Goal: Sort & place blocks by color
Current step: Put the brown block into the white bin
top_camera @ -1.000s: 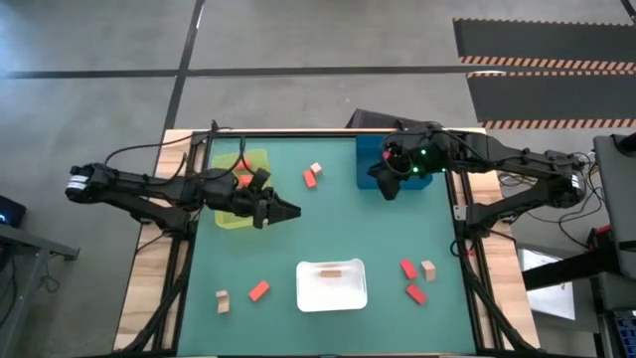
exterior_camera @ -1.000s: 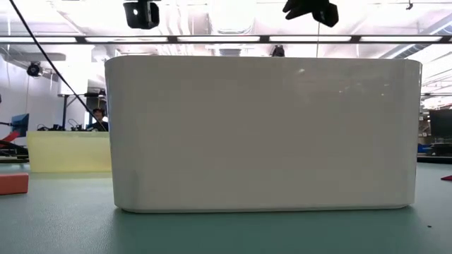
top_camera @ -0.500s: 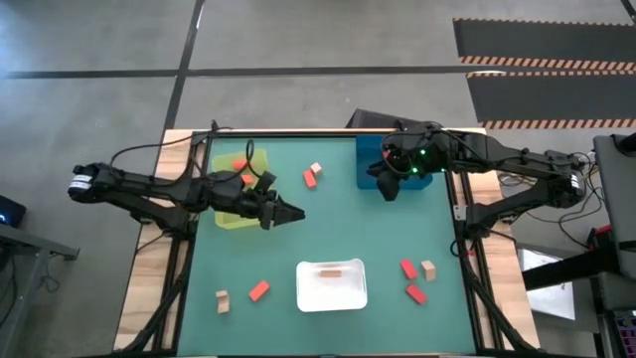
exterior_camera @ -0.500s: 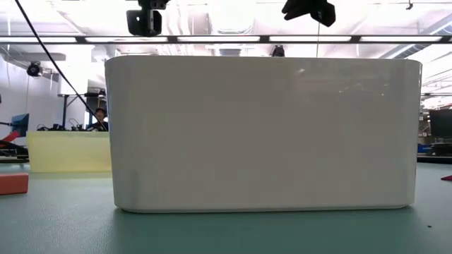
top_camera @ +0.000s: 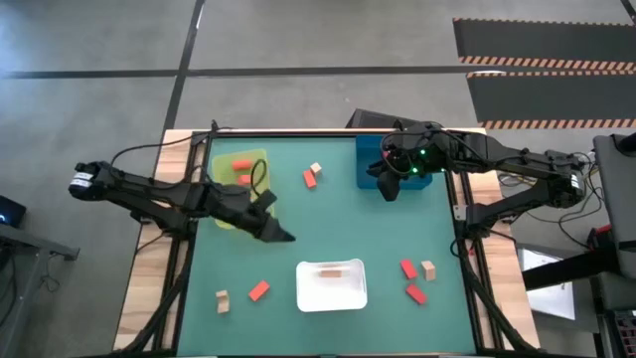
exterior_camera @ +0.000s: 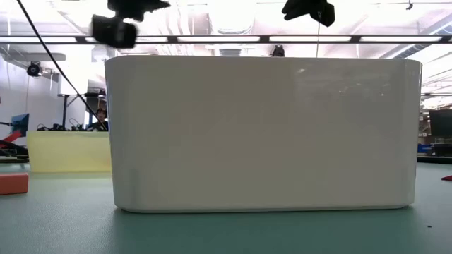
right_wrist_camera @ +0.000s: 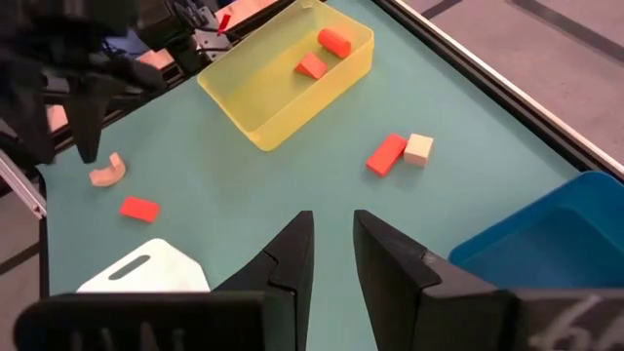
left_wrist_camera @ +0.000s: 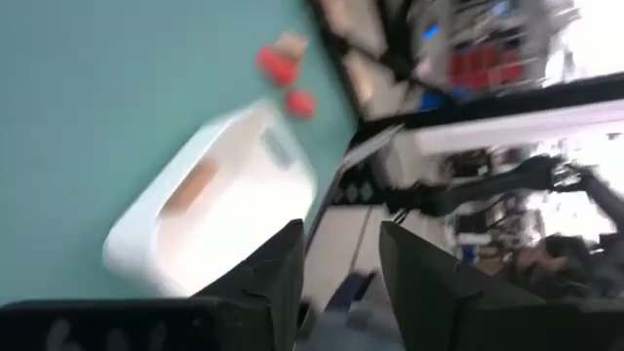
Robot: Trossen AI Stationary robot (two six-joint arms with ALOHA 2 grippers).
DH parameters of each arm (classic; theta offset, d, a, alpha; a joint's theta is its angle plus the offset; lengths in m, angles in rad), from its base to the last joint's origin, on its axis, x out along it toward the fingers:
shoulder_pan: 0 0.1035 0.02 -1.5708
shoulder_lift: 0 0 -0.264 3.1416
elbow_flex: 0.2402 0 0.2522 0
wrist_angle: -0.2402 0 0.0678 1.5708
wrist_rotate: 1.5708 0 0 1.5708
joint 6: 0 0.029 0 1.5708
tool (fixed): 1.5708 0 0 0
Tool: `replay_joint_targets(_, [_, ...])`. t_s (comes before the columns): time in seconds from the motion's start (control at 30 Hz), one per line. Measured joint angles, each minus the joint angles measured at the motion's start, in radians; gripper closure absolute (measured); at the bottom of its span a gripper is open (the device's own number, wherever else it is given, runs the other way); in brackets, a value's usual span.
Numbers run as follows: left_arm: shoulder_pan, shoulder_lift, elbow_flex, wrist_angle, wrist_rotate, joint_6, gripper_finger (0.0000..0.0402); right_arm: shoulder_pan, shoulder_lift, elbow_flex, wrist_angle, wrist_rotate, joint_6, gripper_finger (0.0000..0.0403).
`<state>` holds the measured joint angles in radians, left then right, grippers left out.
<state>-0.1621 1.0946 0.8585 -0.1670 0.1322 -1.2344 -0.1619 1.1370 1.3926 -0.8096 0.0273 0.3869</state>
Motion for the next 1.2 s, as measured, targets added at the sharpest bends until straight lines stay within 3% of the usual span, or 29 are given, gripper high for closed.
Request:
replay_joint_targets(0.17, [-0.067, 0.0, 0.0, -0.108, 0.037, -0.078, 0.0317, 0.0, 0.001, 0.0, 0.0, 0.001, -0.007, 0.0337])
replay_joint_targets(0.43, [-0.157, -0.001, 0.0, -0.149, 0.045, -0.234, 0.0353, -0.002, 0.014, -0.001, 0.008, 0.002, -0.033, 0.0337])
replay_joint_targets(0.6, [-0.251, -0.002, 0.001, -0.32, 0.069, -0.419, 0.0369, -0.002, 0.017, -0.001, 0.009, 0.002, -0.04, 0.0337])
replay_joint_targets(0.77, [-0.335, -0.002, 0.001, -0.433, 0.072, -0.528, 0.0377, -0.002, 0.017, -0.001, 0.027, 0.002, -0.05, 0.0337])
replay_joint_targets(1.2, [-0.451, 0.07, 0.001, -0.444, 0.072, -0.709, 0.0378, -0.002, 0.017, -0.002, 0.041, 0.002, -0.059, 0.0337])
